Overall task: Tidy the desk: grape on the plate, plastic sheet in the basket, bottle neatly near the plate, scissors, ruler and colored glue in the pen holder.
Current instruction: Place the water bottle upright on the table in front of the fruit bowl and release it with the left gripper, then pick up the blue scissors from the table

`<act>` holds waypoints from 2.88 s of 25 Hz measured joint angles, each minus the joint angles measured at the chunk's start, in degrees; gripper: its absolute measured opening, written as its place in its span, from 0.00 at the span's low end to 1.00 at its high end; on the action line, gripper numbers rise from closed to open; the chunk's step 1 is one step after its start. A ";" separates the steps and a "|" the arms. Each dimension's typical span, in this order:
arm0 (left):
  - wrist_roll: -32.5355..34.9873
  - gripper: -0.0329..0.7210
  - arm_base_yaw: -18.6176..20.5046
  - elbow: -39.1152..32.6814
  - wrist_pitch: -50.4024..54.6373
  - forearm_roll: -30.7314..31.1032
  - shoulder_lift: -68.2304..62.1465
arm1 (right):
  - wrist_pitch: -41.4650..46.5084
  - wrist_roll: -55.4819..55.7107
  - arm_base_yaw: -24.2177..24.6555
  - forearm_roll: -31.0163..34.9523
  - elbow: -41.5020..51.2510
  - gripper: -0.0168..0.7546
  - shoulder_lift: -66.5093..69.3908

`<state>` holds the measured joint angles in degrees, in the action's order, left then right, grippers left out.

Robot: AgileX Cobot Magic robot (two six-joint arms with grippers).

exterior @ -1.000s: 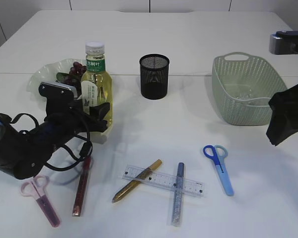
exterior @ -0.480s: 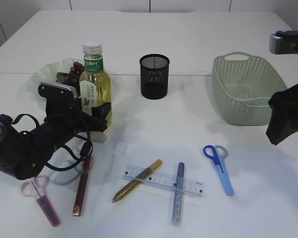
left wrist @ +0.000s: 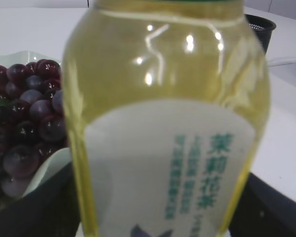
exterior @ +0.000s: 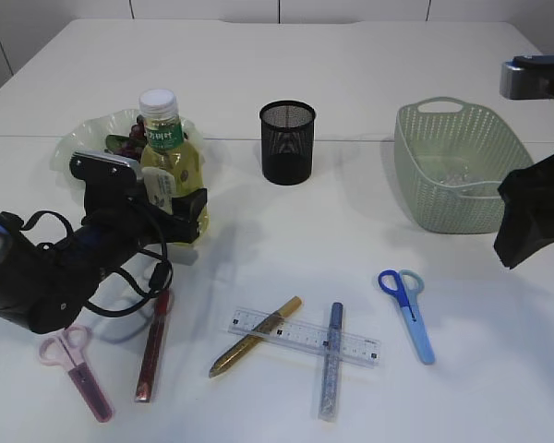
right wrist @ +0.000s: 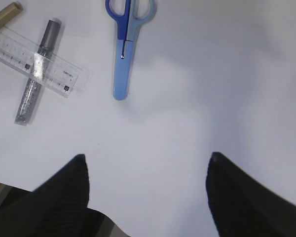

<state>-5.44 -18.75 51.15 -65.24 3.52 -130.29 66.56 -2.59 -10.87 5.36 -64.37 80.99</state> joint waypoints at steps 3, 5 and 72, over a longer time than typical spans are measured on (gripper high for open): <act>0.00 0.84 0.00 0.13 0.00 0.00 0.00 | 0.00 0.00 0.00 0.00 0.00 0.77 0.00; 0.00 0.84 0.00 0.13 0.00 0.00 0.00 | 0.00 0.00 0.00 0.00 0.00 0.77 0.00; -2.68 0.79 10.25 -1.80 104.31 -9.18 55.62 | -7.78 8.15 -5.46 6.05 0.00 0.77 9.94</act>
<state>-8.12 -8.50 49.35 39.07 -5.66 -74.66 58.79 5.56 -16.33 11.41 -64.37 90.93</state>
